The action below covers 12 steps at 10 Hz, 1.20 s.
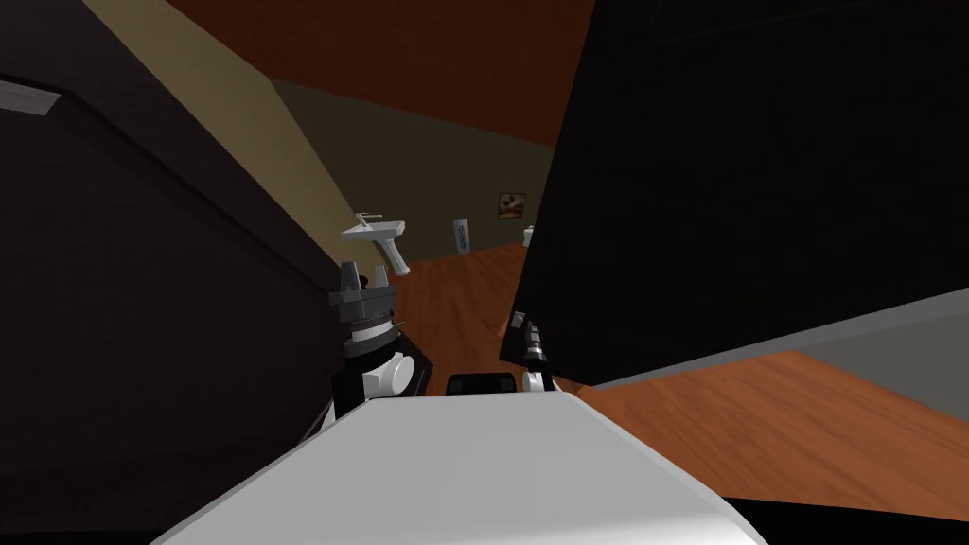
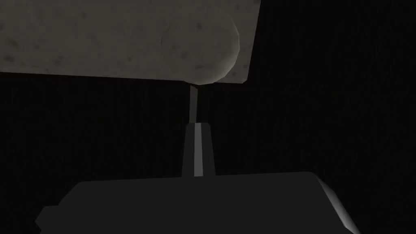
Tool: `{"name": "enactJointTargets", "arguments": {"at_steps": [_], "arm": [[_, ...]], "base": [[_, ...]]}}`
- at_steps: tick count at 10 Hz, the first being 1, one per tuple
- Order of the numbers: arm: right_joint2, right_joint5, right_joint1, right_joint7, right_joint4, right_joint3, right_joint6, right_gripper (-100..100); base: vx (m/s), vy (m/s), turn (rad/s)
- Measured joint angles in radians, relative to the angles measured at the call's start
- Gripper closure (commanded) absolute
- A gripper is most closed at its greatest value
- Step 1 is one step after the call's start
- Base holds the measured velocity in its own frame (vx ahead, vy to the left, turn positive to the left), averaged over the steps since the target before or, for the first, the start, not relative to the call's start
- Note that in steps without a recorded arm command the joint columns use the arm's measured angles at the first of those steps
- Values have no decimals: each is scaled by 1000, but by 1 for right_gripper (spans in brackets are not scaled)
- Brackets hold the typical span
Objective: Push the door open
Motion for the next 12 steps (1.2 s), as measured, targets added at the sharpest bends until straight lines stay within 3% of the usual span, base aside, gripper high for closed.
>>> {"name": "enactJointTargets", "arguments": {"at_steps": [2, 6, 7, 10, 12], "arm": [[16, -2, 4, 16, -4, 10, 3, -100], [102, -6, 22, 45, -27, 25, 8, -100], [105, -6, 23, 46, -29, 25, 10, -100], [59, -8, 20, 41, -20, 20, 0, -100], [48, -9, 18, 40, -15, 16, -7, -100]], "base": [[-225, 50, -104], [-152, 109, -49], [78, -43, 4], [233, -83, 31], [233, -14, 31]]}}
